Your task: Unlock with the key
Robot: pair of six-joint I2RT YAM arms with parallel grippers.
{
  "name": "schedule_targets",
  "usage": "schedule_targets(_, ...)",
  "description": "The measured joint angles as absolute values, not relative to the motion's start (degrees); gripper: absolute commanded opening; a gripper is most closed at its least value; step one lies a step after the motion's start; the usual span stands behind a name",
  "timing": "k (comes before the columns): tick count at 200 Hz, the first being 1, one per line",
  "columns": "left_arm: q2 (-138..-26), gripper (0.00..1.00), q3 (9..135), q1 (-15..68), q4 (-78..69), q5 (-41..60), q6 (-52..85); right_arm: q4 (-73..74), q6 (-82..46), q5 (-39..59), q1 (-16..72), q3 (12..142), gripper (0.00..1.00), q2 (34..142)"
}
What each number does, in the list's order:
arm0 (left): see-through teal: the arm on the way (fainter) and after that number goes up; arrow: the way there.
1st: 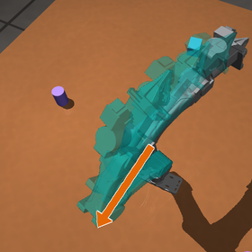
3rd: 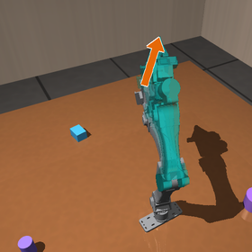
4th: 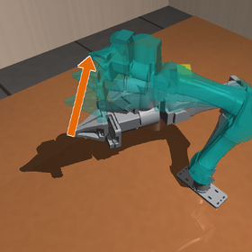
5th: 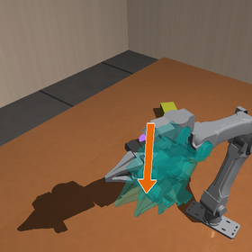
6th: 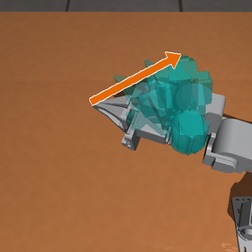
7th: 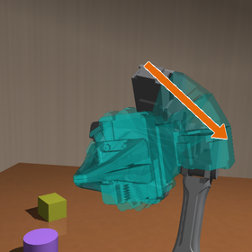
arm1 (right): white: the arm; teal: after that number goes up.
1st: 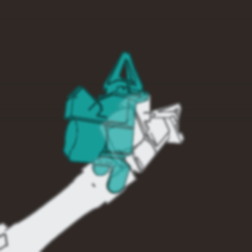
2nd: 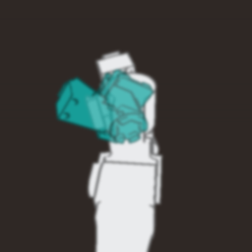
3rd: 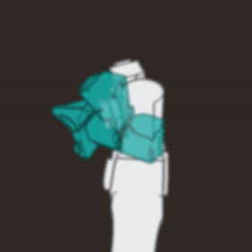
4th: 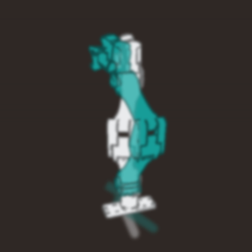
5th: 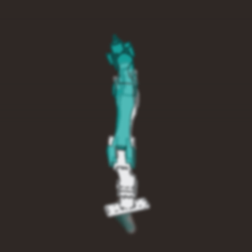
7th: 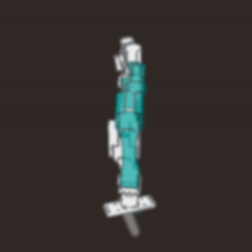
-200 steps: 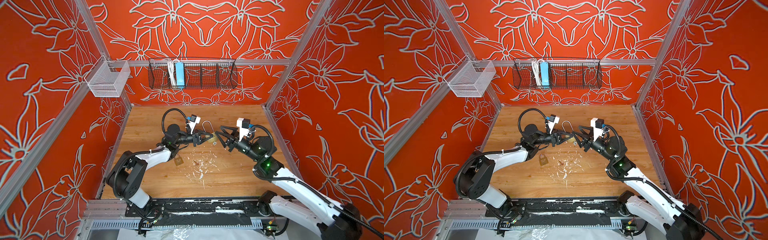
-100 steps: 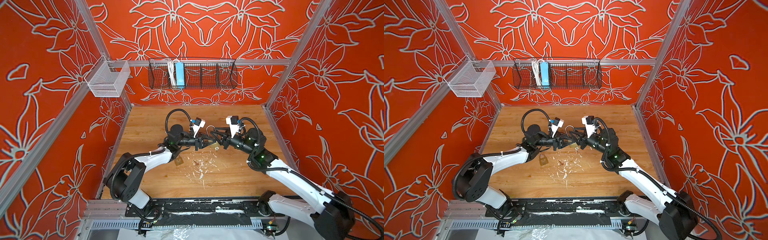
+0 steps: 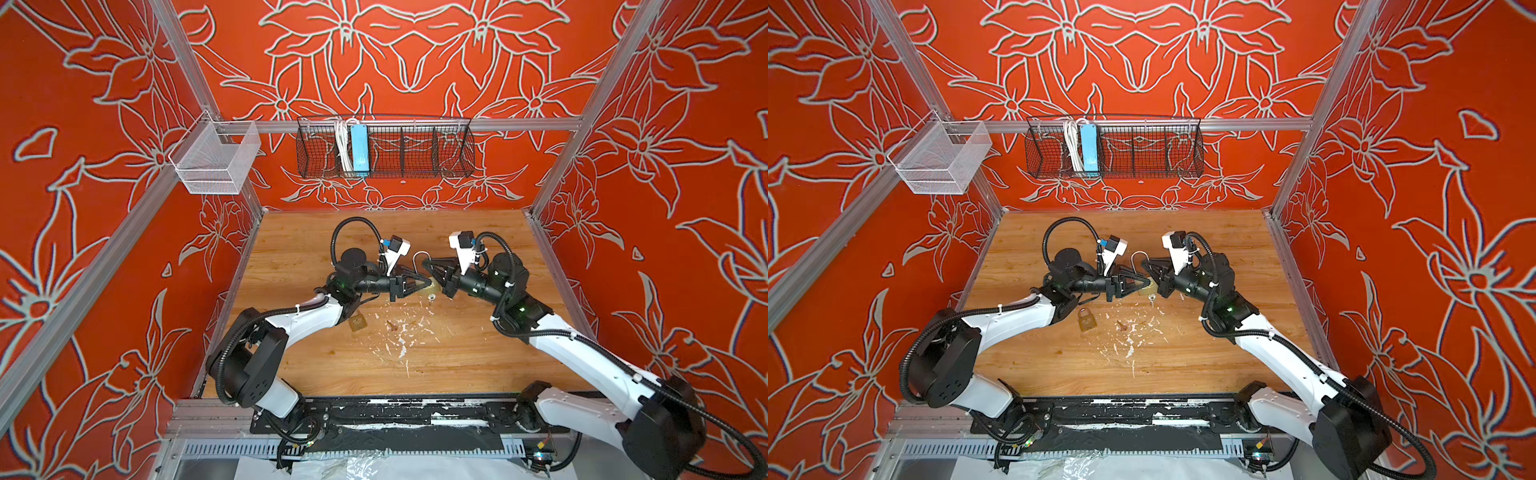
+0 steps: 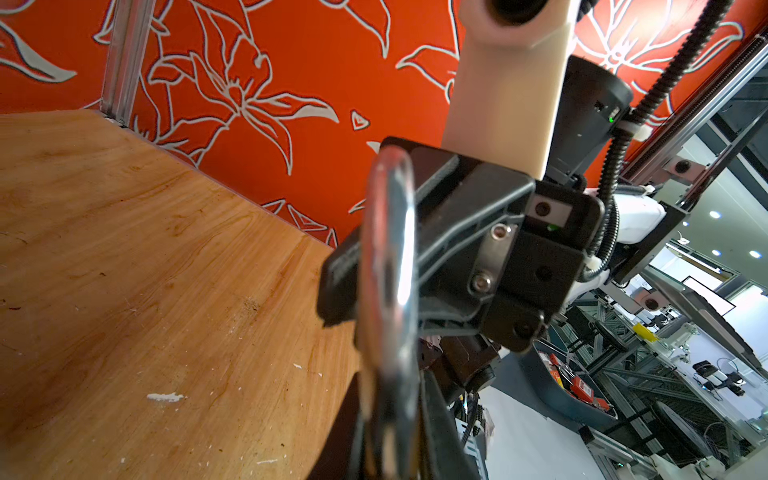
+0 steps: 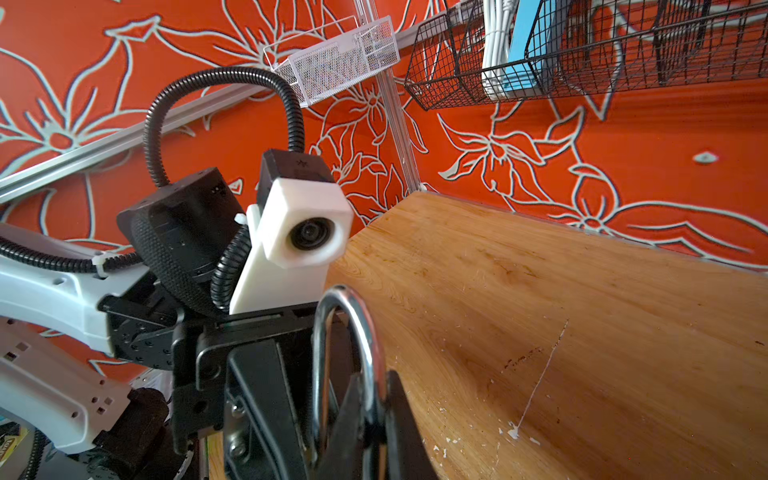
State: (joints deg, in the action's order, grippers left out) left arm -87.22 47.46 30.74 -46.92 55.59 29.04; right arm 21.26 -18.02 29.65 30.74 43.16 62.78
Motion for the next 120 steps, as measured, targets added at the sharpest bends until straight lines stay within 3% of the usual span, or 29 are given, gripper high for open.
schedule_targets(30, -86.85, 0.25, 47.46, 30.76, -46.54, 55.16, 28.53, 25.17, -20.27, 29.34, 30.11, 41.56, 0.0, 62.83)
schedule_targets(80, -86.8, 0.38, 47.46, 31.18, -47.62, 54.72, 27.24, 27.51, -24.47, 27.31, 30.09, 41.19, 0.0, 63.16)
schedule_targets(120, -86.74, 0.38, 47.46, 31.4, -47.68, 54.68, 26.83, 28.01, -24.91, 26.39, 30.09, 40.95, 0.0, 62.98)
